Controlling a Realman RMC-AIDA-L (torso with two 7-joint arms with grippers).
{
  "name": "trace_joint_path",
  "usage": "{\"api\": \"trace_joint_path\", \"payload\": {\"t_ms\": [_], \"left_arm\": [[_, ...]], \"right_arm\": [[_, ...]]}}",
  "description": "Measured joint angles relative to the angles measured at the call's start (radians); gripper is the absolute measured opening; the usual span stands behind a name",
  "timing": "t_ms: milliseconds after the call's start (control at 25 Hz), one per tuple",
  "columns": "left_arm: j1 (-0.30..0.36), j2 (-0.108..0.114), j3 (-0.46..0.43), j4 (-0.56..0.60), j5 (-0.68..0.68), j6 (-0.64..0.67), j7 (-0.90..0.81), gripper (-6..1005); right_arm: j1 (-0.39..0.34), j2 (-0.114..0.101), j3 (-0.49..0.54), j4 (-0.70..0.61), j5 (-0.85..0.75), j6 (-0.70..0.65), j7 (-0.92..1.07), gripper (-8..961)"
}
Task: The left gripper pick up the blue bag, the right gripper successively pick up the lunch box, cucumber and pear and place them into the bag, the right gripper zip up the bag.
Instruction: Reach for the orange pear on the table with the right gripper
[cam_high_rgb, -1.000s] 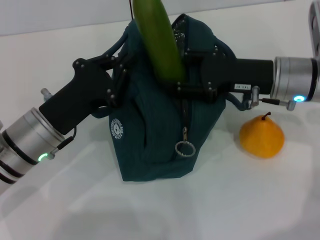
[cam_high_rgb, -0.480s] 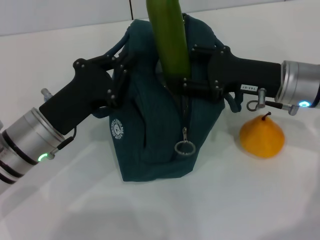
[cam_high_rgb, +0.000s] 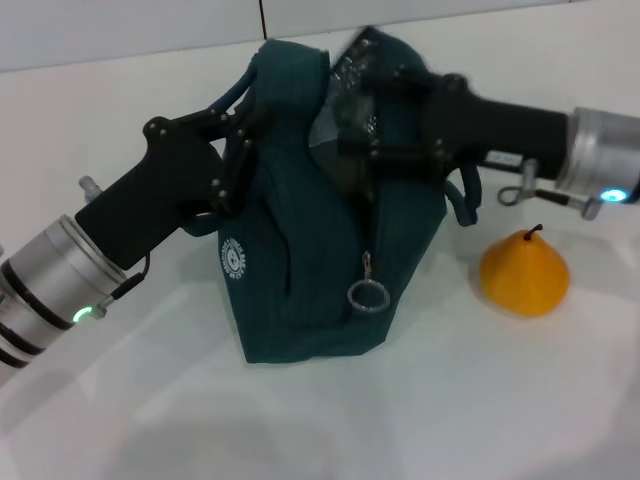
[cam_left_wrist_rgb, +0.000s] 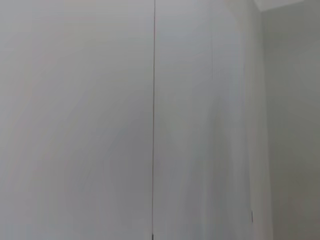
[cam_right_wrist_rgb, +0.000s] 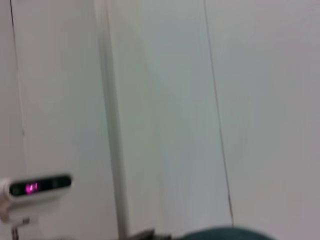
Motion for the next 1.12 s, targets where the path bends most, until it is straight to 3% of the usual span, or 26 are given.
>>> {"api": "trace_joint_path", "payload": {"t_ms": [80,320,480,600,800,1120], "left_arm": [[0.003,0.000,0.000,-0.001,0.000,0.000,0.000,45],[0.000,0.000,0.000,-0.002,-0.001,0.000,0.000,45],[-0.001,0.000,0.000,0.003,0.000,0.001,0.000,45],[0.001,-0.001,0.000,0.000,-0.002,0.002,0.000,45],[0.005,-0.001,0.000,-0.002,-0.002,0.001,0.000,45],[0.007,-0.004,0.000,0.006,-0.004,0.000,0.013,45]], "right_arm": [[-0.033,-0.011,0.022,-0.027,0.025,-0.046,0.000,849],[-0.176,-0.031,0.194,-0.082,0.027,-0.236,-0.006,846],[-0.304,-0.066,0.249,-0.067,0.023,-0.304,-0.029,837],[-0.349,-0.063,0.276,-0.028,0.023,-0.309,-0.089,829],[-0.394,-0.041,0.305,0.147,0.023,-0.303,-0.300,815],[-0.384,-0.021,0.299,0.298,0.025,-0.262,-0.477,793]]}}
